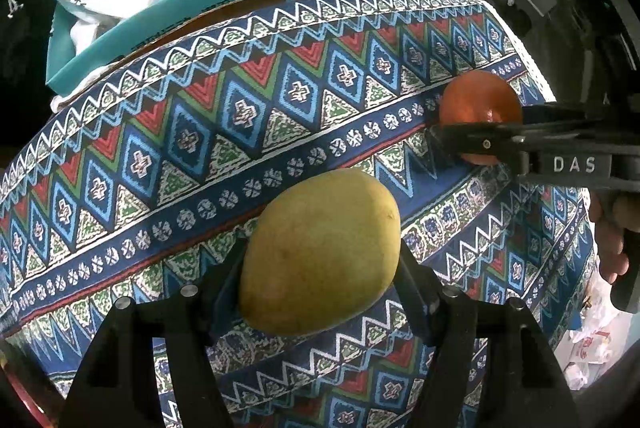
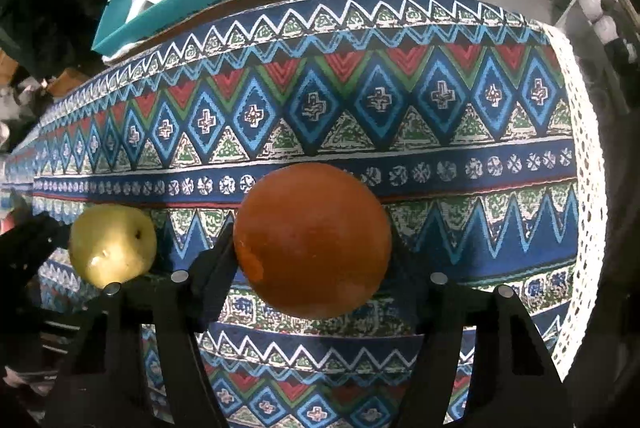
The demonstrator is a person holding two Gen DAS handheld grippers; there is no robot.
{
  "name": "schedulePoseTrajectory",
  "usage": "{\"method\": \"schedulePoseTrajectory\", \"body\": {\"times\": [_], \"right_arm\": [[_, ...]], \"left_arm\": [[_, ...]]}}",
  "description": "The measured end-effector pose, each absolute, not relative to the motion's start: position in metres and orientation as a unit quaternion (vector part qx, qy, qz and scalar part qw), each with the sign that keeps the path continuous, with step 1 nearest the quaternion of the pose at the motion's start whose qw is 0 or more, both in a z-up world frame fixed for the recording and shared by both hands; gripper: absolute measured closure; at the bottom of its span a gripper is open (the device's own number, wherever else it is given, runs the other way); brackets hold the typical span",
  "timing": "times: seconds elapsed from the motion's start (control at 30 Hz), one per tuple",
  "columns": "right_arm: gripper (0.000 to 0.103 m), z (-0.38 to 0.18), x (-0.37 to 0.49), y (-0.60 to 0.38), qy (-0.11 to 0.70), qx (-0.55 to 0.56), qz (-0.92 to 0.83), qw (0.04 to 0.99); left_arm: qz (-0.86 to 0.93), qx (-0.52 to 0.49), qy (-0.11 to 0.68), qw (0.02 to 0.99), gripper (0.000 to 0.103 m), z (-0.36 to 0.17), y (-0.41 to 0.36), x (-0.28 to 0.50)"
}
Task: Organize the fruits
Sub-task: 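Carry the mango with the left tool over the bowl while the right tool brings the orange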
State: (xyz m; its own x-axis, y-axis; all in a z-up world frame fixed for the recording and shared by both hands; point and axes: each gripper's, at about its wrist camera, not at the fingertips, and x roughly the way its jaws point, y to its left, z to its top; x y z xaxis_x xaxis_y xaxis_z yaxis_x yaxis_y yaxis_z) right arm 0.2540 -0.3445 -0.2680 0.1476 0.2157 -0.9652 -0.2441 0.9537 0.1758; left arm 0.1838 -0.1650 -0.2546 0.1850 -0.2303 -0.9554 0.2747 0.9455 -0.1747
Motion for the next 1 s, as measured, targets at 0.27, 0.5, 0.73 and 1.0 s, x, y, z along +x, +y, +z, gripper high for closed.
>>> {"method": "schedulePoseTrajectory", "body": {"times": [0.27, 0.5, 0.73, 1.0], "right_arm": [[0.036, -0.258, 0.238, -0.332, 0.616, -0.032, 0.154, 0.772], [0.036, -0.231, 0.221, -0.329, 0.594, -0.032, 0.167, 0.787], [0.037, -0.2, 0.197, -0.325, 0.572, -0.03, 0.184, 0.799], [0.037, -0.161, 0.174, -0.311, 0.544, -0.024, 0.212, 0.812]], "left_arm": [[-0.159, 0.013, 0.608, 0.777, 0.033, -0.235, -0.147, 0.166], [-0.153, 0.015, 0.597, 0.787, 0.033, -0.211, -0.134, 0.162], [-0.143, 0.017, 0.58, 0.802, 0.032, -0.181, -0.117, 0.146], [-0.134, 0.001, 0.566, 0.813, 0.033, -0.156, -0.103, 0.127]]}}
